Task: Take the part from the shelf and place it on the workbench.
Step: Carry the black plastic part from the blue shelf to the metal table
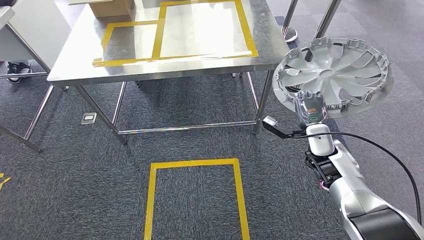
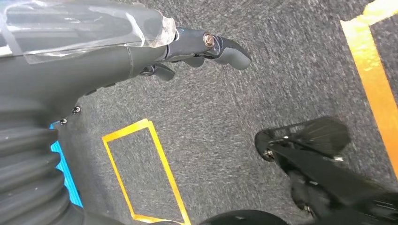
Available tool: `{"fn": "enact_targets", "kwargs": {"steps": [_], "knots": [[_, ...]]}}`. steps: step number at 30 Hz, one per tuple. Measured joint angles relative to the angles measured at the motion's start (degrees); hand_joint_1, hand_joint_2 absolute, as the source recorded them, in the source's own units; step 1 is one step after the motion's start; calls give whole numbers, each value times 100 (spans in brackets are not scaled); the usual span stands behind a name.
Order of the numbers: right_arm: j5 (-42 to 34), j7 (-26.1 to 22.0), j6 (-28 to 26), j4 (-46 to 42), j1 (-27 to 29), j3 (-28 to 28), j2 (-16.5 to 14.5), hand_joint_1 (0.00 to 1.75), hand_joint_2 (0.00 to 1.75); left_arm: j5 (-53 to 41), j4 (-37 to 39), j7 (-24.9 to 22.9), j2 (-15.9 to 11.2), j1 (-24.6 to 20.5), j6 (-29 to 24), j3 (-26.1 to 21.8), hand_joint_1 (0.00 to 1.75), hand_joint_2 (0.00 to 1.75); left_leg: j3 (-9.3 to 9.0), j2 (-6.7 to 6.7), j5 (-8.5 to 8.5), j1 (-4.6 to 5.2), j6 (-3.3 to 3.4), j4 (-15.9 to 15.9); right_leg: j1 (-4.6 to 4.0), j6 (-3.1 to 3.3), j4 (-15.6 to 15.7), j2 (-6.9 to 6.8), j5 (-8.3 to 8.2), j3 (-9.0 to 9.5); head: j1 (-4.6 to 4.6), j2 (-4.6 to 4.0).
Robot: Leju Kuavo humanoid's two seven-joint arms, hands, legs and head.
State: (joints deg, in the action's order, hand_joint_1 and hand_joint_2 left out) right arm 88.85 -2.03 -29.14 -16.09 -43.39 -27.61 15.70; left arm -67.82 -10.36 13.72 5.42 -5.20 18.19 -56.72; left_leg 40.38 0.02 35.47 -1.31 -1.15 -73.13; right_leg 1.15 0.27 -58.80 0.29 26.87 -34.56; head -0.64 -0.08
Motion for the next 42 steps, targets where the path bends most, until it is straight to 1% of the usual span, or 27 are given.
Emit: {"fn": "enact_targets", "kwargs": {"steps": [1,2,4,5,6,8,11,13,15,16,17,20,21,22,24,26,28,30,31,32,33,35,36,37,39,41,42], "knots": [[0,-2,-1,2,30,0,7,175,175,-1,0,-7,3,1,5,0,0,175,166,-1,-83,13,23,-135,-23,9,0,9,43,52,0,0],[-1,-5,-1,3,59,0,13,175,175,-1,0,-10,5,2,10,1,0,175,216,-2,-286,33,60,-36,-46,15,2,17,90,117,1,1],[-7,-10,1,5,93,3,22,175,175,-1,0,-12,2,0,17,0,0,175,46,-22,-852,106,205,650,-76,18,12,29,190,256,-1,1],[-11,-13,-2,6,88,7,24,175,175,-1,1,-12,-1,-1,21,2,0,175,-77,-37,-1049,144,288,981,-89,10,23,38,232,305,-12,1],[-15,-15,-7,7,79,14,28,175,175,-1,-1,-12,-7,-3,26,3,0,175,-189,-51,-1135,183,356,1233,-85,-11,39,47,259,333,-14,1],[-25,-32,-19,6,67,28,49,175,175,-5,-2,-14,-11,-14,33,5,0,175,-318,-56,-1066,220,417,1453,-75,-74,51,59,259,360,-14,1],[-35,-69,-23,5,106,35,90,175,175,-9,-2,-16,-7,-33,34,3,0,175,-504,-56,-990,172,421,1638,-62,-156,-101,39,302,314,-15,1],[-18,-73,-25,5,125,33,104,175,175,-12,-2,-16,8,-40,34,3,0,175,-598,-67,-957,142,418,1683,-57,-210,-650,27,503,11,-27,1],[15,-48,-25,6,154,27,119,175,175,-34,-2,-16,28,-35,39,3,0,175,-669,-70,-890,128,407,1684,-48,-260,-1326,27,734,-432,-26,1],[29,-18,-27,7,178,16,128,175,175,-49,-1,-19,35,-30,43,3,0,175,-719,-74,-849,118,396,1683,-40,-279,-1470,26,736,-578,-26,1],[38,20,-30,7,201,-3,141,175,175,-65,-1,-25,39,-27,46,4,0,175,-778,-81,-805,107,379,1682,-26,-296,-1415,23,619,-631,-27,1],[44,145,-147,7,222,-87,193,175,175,-96,0,-50,40,-28,49,7,0,175,-955,-96,-659,83,290,1678,23,-342,-352,-15,-139,-370,-31,1],[45,176,-249,4,205,-113,203,175,175,-101,0,-55,37,-30,50,7,0,175,-973,-93,-620,85,252,1671,17,-314,-80,-26,-272,-283,-31,1],[46,202,-386,-7,186,-135,204,175,175,-104,0,-62,34,-30,50,7,0,175,-977,-85,-589,89,216,1663,2,-272,45,-30,-307,-250,-28,1],[48,242,-678,-55,138,-162,195,175,175,-113,0,-79,33,-37,46,8,0,175,-978,-69,-541,97,154,1655,-19,-155,54,-18,-255,-231,-16,1],[48,280,-892,-220,126,-168,190,175,175,-123,0,-96,40,-61,38,10,0,175,-923,-54,-468,96,100,1532,0,-95,58,-11,-226,-192,-2,1],[48,304,-998,-519,139,-168,191,175,175,-133,0,-110,44,-82,32,11,0,175,-610,-37,-240,83,52,978,12,-40,68,-7,-186,-141,9,1],[49,309,-1056,-785,168,-176,187,175,175,-141,2,-120,48,-81,32,11,0,175,-152,-28,31,76,31,220,-1,-4,67,1,-139,-97,19,1],[49,306,-1070,-889,196,-182,184,175,175,-143,3,-124,51,-79,32,11,0,175,14,-28,53,76,36,7,-15,5,67,4,-110,-63,21,1],[47,284,-1076,-1005,240,-181,181,175,175,-145,4,-125,55,-77,29,11,0,175,85,-29,-53,81,54,4,-32,11,68,5,-79,-18,22,1],[43,238,-1077,-1151,299,-166,177,175,175,-145,4,-125,56,-77,25,11,0,175,53,-30,-278,93,85,221,-50,15,68,5,-46,32,21,1],[36,69,-1079,-1510,427,-106,139,175,175,-151,5,-123,47,-79,16,11,0,175,-177,-30,-814,140,188,977,-77,17,74,8,13,120,15,1],[35,-43,-1083,-1693,471,-72,106,175,175,-155,5,-120,42,-82,15,13,0,175,-282,-29,-950,164,232,1307,-81,10,78,16,32,138,12,1],[36,-155,-1089,-1851,499,-45,66,175,175,-158,5,-116,36,-85,15,14,0,175,-358,-26,-1004,185,261,1497,-79,-6,82,29,48,143,13,1],[33,-374,-1100,-2115,530,-10,-46,175,175,-163,5,-113,27,-93,16,15,0,175,-436,-20,-958,203,276,1605,-74,-64,97,55,75,152,13,1],[27,-505,-1104,-2291,569,6,-158,175,175,-167,5,-113,23,-107,17,14,0,175,-523,-16,-973,170,299,1650,-72,-126,38,48,151,156,6,1],[25,-532,-1104,-2345,582,8,-198,175,175,-167,4,-113,23,-117,17,14,0,175,-562,-20,-974,146,317,1680,-72,-152,-119,39,240,94,2,1]]}}
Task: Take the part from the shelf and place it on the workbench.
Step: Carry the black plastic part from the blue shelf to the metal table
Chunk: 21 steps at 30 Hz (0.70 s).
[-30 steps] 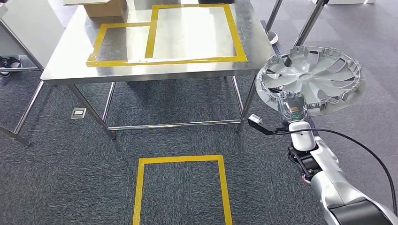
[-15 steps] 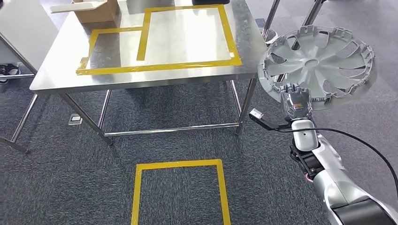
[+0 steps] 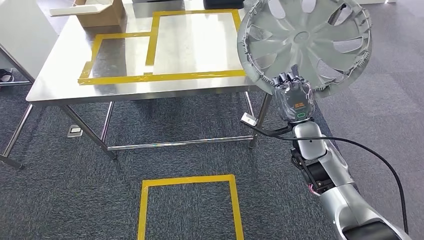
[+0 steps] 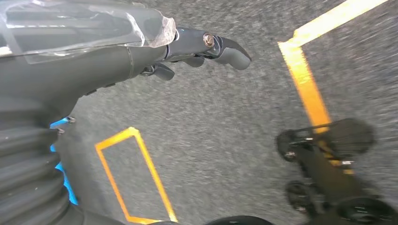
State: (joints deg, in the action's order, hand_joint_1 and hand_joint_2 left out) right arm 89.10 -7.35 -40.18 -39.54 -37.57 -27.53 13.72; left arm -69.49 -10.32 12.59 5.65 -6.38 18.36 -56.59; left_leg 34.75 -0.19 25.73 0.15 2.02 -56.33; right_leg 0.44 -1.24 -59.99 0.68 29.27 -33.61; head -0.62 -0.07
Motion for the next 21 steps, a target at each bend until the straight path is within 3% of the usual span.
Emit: {"fn": "enact_targets", "kwargs": {"steps": [3,4,5,6,8,10,12,15,17,19,20,21], "knots": [[-2,-15,1,-89,33,6,-79,175,175,2,0,0,4,-5,0,0,0,175,-73,-28,43,-25,40,16,19,-71,-1074,-14,417,-565,-7,0],[-8,-26,1,-106,48,12,-99,175,175,3,0,0,7,1,0,0,0,175,-98,-36,68,-26,40,13,27,-90,-1361,-15,465,-748,-5,0],[-30,-61,1,-119,63,21,-123,175,175,5,0,0,7,6,0,0,0,175,-131,-44,97,-29,33,10,34,-102,-1438,-16,396,-834,-5,0],[-62,-120,1,-126,73,36,-156,175,175,8,0,0,7,9,0,-1,0,175,-173,-49,130,-32,20,5,42,-106,-1266,-20,213,-800,-5,0],[-145,-282,1,-128,84,84,-256,175,175,14,0,0,5,11,-2,-2,0,175,-256,-53,211,-36,-27,-13,57,-104,-495,-41,-251,-502,-6,0],[-234,-387,1,-127,97,145,-405,175,175,24,1,0,-3,10,-9,-2,0,175,-268,-46,276,-20,-89,-51,46,-70,62,-52,-442,-261,-3,0],[-382,-400,1,-120,126,172,-541,175,175,49,2,0,-7,17,-26,-2,0,175,-244,-42,300,-11,-136,-68,17,-3,150,-44,-399,-221,11,0],[-566,-533,1,-42,192,369,-740,175,175,91,2,0,1,31,-66,-2,0,175,-159,-36,425,-30,-213,-215,40,111,160,-46,-364,-187,33,0],[-668,-732,1,77,224,683,-895,175,175,113,2,1,2,41,-95,-3,0,175,164,-24,692,-44,-260,-821,52,168,167,-52,-339,-156,54,0],[-823,-950,1,243,255,1058,-1040,175,175,121,3,2,2,64,-108,-4,0,175,618,-17,922,-57,-281,-1595,52,194,166,-53,-312,-130,62,0],[-878,-1033,2,331,279,1251,-1102,175,175,123,3,2,4,79,-111,-4,0,175,756,-15,907,-62,-283,-1771,51,196,166,-53,-295,-109,63,0],[-893,-1081,2,417,310,1439,-1158,175,175,124,3,2,6,91,-115,-5,0,175,771,-14,772,-67,-282,-1703,52,191,165,-52,-274,-79,61,0]]}}
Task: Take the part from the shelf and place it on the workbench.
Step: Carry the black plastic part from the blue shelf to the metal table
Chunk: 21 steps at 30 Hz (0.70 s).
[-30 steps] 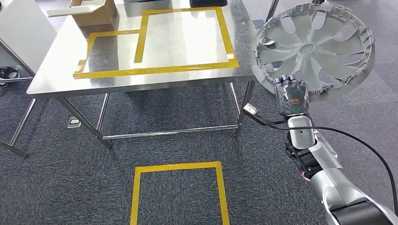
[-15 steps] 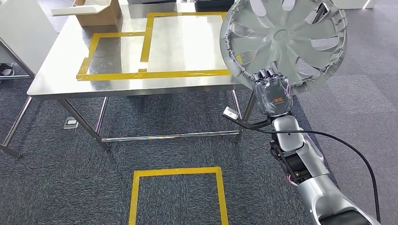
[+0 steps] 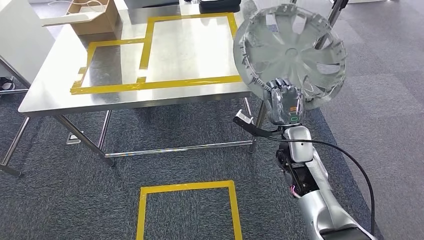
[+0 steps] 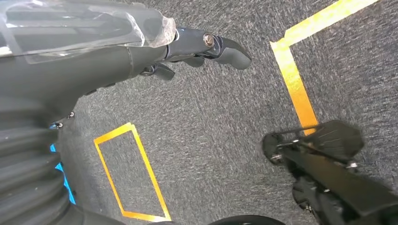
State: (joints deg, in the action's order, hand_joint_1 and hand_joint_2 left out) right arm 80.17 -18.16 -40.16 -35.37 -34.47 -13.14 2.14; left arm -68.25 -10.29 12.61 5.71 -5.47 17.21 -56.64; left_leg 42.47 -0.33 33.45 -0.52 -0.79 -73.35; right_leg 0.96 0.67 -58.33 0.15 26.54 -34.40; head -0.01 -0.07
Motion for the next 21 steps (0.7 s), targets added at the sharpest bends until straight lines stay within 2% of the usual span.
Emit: {"fn": "enact_targets", "kwargs": {"steps": [2,3,4,6,9,11,13,14,15,16,17,18,19,20,21], "knots": [[49,-15,1,152,48,321,-93,175,175,1,-1,0,-1,12,-6,-1,0,175,-278,2,-466,-9,13,718,6,-31,0,2,49,71,1,0],[99,-8,1,227,54,451,-135,175,175,1,-1,-1,-2,12,-8,-2,0,175,-460,0,-633,-3,21,1109,-2,-55,-4,11,73,93,0,0],[158,-1,1,298,48,549,-171,175,175,1,0,-1,-3,10,-9,-2,0,175,-599,-1,-713,4,33,1380,-9,-82,-6,24,88,100,1,0],[277,10,1,451,29,665,-235,175,175,1,1,-2,-3,5,-11,-2,0,175,-702,-2,-677,26,67,1536,-21,-140,6,51,97,99,1,0],[363,22,1,655,21,738,-311,175,175,1,1,-2,3,-4,-16,-2,0,175,-751,0,-667,0,168,1578,-5,-230,-87,45,185,66,-7,0],[383,35,1,761,14,758,-342,175,175,1,-1,-2,4,-9,-16,-2,0,175,-785,-5,-657,-16,235,1595,-2,-263,-629,31,445,-193,-18,0],[401,41,1,853,10,774,-360,175,175,1,-1,-2,3,-6,-16,-3,0,175,-806,-19,-633,-10,269,1591,-2,-280,-1426,29,719,-617,-20,0],[407,41,1,893,11,781,-366,175,175,1,-1,-2,4,-4,-16,-3,0,175,-824,-29,-617,-7,275,1589,-2,-281,-1650,29,741,-759,-21,0],[412,42,1,931,11,789,-374,175,175,-1,-1,-4,5,-2,-15,-3,0,175,-849,-41,-599,-6,274,1587,-2,-276,-1651,28,651,-796,-22,0],[424,40,1,961,10,795,-382,175,175,-6,-1,-9,7,-2,-10,-3,0,175,-882,-51,-576,-6,264,1585,-1,-262,-1406,26,459,-710,-22,-1],[450,34,1,988,5,801,-390,175,175,-14,-1,-18,8,-2,-2,-3,0,175,-917,-59,-548,-6,247,1581,-1,-244,-997,20,216,-541,-23,-1],[497,23,1,1017,-13,803,-401,175,175,-28,-1,-31,9,-3,8,-3,0,175,-937,-62,-519,6,221,1572,-7,-230,-604,9,40,-360,-22,-1],[570,9,3,1055,-42,792,-417,175,175,-42,-1,-44,8,-8,20,-2,0,175,-939,-60,-496,17,196,1560,-15,-212,-296,5,-66,-222,-20,-1],[663,-3,14,1111,-84,764,-434,175,175,-54,-1,-57,7,-12,31,-2,0,175,-930,-52,-482,28,170,1553,-26,-197,-124,5,-97,-149,-15,0],[758,-10,52,1183,-133,720,-451,175,175,-63,0,-68,6,-17,43,-2,0,175,-918,-43,-478,36,146,1552,-39,-180,-83,13,-66,-132,-11,0]]}}
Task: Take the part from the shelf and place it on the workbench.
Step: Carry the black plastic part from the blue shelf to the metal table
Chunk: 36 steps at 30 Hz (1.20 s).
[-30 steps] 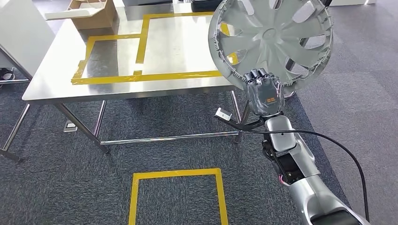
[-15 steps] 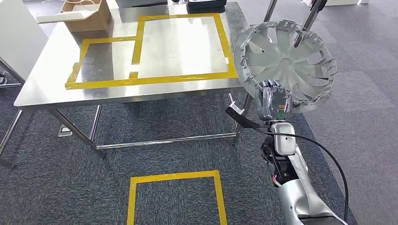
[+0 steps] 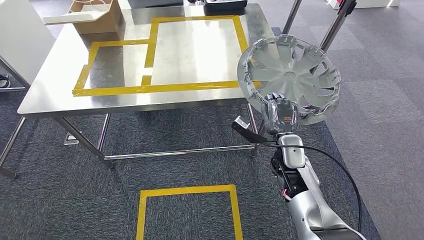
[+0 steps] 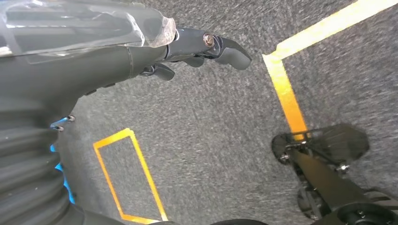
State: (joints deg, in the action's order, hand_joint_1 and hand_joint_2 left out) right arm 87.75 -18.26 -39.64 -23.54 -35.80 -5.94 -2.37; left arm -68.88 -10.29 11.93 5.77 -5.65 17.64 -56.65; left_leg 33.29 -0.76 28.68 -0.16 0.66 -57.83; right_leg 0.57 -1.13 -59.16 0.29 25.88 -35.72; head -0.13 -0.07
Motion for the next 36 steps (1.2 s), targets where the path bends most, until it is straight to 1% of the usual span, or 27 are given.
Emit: {"fn": "enact_targets", "kwargs": {"steps": [2,3,4,5,7,8,9,10,12,13,14,17,19,20,22,23,24,25,26,27,28,29,30,33,34,35,36], "knots": [[129,8,229,161,-106,-176,-21,175,175,-6,0,-14,0,-11,33,0,0,175,6,14,19,-8,-53,0,5,52,26,21,8,0,3,0],[152,18,406,233,-162,-319,-27,175,175,-10,0,-16,-2,-18,55,1,0,175,33,18,68,-12,-83,-60,18,87,35,25,12,14,6,0],[160,26,581,297,-215,-499,-34,175,175,-16,-1,-17,-5,-27,74,1,0,175,115,20,166,-18,-112,-227,33,118,47,27,14,30,16,0],[161,27,724,353,-254,-709,-44,175,175,-23,-1,-17,-10,-35,90,2,0,175,267,23,307,-27,-137,-519,43,143,53,28,19,44,25,0],[159,2,862,439,-290,-1110,-73,175,175,-34,-1,-14,-15,-42,103,2,0,175,691,24,588,-37,-165,-1284,38,175,51,30,36,56,42,0],[158,-20,891,471,-295,-1282,-95,175,175,-42,-1,-9,-15,-40,104,2,0,175,866,25,630,-39,-170,-1549,35,181,49,30,47,66,42,0],[155,-44,910,496,-300,-1424,-119,175,175,-50,-1,-4,-14,-38,103,2,0,175,941,25,555,-39,-169,-1600,33,182,47,29,62,84,43,0],[152,-72,927,519,-309,-1543,-146,175,175,-58,-1,1,-12,-36,100,3,0,175,899,26,375,-39,-162,-1422,32,177,47,28,80,111,44,0],[145,-120,950,553,-339,-1713,-199,175,175,-67,-1,3,-12,-35,93,3,0,175,568,24,-73,-38,-134,-645,29,151,50,26,123,171,42,0],[143,-135,955,567,-366,-1775,-220,175,175,-69,-1,3,-12,-37,91,4,0,175,404,20,-198,-30,-119,-305,20,133,48,27,141,183,43,0],[143,-143,958,578,-393,-1826,-239,175,175,-72,-1,3,-11,-38,90,4,0,175,297,17,-248,-21,-104,-97,11,111,51,28,150,184,43,0],[139,-150,959,608,-444,-1935,-268,175,175,-80,-1,3,-6,-36,89,5,0,175,228,13,-216,-19,-40,-1,0,29,85,30,169,191,44,0],[135,-201,959,627,-460,-1987,-269,175,175,-86,-1,2,-3,-36,93,4,0,175,193,13,-214,-49,23,26,0,-27,-70,25,278,130,27,0],[136,-248,959,637,-472,-2014,-270,175,175,-87,-1,2,-2,-37,97,5,0,175,174,15,-211,-62,51,37,1,-50,-327,22,404,6,20,0],[143,-344,959,659,-490,-2073,-281,175,175,-91,-1,0,-4,-38,104,6,0,175,154,17,-188,-59,93,34,-1,-77,-1105,20,709,-392,6,0],[146,-388,959,673,-490,-2109,-298,175,175,-94,-1,-1,-4,-36,105,6,0,175,141,17,-176,-58,101,33,-1,-83,-1446,20,801,-585,6,0],[147,-422,959,689,-487,-2143,-326,175,175,-97,-1,-2,-4,-33,105,6,0,175,125,16,-161,-57,105,32,-2,-81,-1611,19,799,-698,4,0],[146,-446,959,704,-483,-2176,-363,175,175,-102,-1,-1,-4,-29,104,6,0,175,102,13,-144,-57,102,31,-2,-70,-1548,18,689,-701,5,0],[145,-455,959,714,-482,-2212,-405,175,175,-105,-1,0,-2,-26,104,6,0,175,71,10,-121,-57,92,30,-2,-51,-1258,17,487,-590,4,0],[140,-444,959,719,-482,-2247,-443,175,175,-107,-1,0,0,-24,102,7,0,175,41,7,-96,-57,75,30,-3,-26,-838,12,254,-412,4,0],[130,-416,959,723,-487,-2281,-474,175,175,-109,-1,-1,2,-24,99,7,0,175,22,2,-71,-44,51,22,-9,-6,-439,5,85,-225,7,0],[111,-376,957,726,-492,-2311,-496,175,175,-109,-1,-6,2,-25,96,7,0,175,15,-5,-52,-35,25,17,-17,12,-144,1,-13,-85,9,0],[86,-336,954,730,-494,-2332,-507,175,175,-108,-1,-13,0,-25,92,6,0,175,18,-11,-42,-27,1,13,-27,26,6,-2,-34,-13,13,0],[-7,-241,940,747,-489,-2359,-480,175,175,-81,-1,-34,-12,-5,78,3,0,175,29,-11,-13,-39,-84,12,-33,89,75,3,2,29,14,0],[-35,-213,935,752,-488,-2358,-462,175,175,-67,-1,-37,-18,2,70,3,0,175,70,0,46,-46,-117,-69,-21,123,88,4,4,45,22,0],[-53,-191,929,754,-486,-2354,-450,175,175,-56,-1,-37,-29,5,63,2,0,175,171,11,155,-51,-147,-268,-4,149,102,6,4,63,30,0],[-61,-179,923,757,-485,-2350,-441,175,175,-51,-1,-37,-40,7,59,2,0,175,341,25,305,-57,-171,-591,3,172,107,9,10,75,39,0]]}}
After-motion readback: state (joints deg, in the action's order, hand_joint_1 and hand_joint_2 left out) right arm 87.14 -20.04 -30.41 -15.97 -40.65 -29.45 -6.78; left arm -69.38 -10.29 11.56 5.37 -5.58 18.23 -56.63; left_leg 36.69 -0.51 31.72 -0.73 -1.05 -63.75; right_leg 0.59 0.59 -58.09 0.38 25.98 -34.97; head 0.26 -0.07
